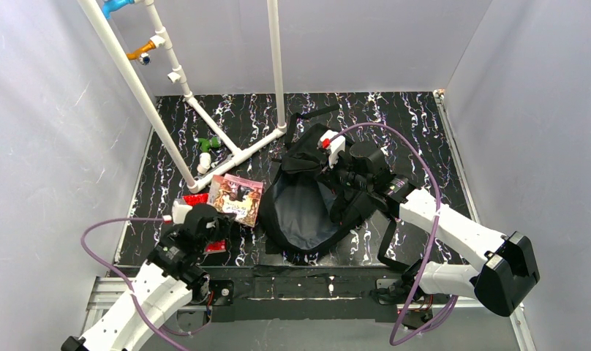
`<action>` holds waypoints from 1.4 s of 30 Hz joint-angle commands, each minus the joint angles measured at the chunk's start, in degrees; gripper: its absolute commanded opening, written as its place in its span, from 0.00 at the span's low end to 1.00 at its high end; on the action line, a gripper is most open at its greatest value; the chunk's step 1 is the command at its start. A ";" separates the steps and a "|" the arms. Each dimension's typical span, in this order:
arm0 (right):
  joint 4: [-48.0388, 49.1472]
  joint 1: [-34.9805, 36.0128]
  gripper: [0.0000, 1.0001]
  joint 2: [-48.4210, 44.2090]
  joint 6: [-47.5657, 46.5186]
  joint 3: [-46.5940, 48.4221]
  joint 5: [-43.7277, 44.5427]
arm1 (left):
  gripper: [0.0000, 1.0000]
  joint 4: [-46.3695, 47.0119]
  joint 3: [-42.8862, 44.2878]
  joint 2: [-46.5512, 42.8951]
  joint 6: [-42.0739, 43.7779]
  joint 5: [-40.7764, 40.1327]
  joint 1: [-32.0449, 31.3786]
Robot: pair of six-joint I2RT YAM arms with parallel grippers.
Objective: Pack the student bag
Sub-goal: Pick up the book from the center of the board.
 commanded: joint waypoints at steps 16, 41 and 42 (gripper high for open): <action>3.19 0.06 0.01 0.99 1.47 3.25 -1.63 | 0.00 -22.79 23.48 14.45 -0.26 10.11 -0.16; -1.36 28.16 0.98 1.50 -17.48 10.18 19.54 | 0.00 -25.53 26.31 22.30 -4.21 13.28 2.90; 0.59 29.01 0.98 1.85 -18.65 9.49 17.26 | 0.00 -25.63 26.31 22.13 -4.20 12.99 2.91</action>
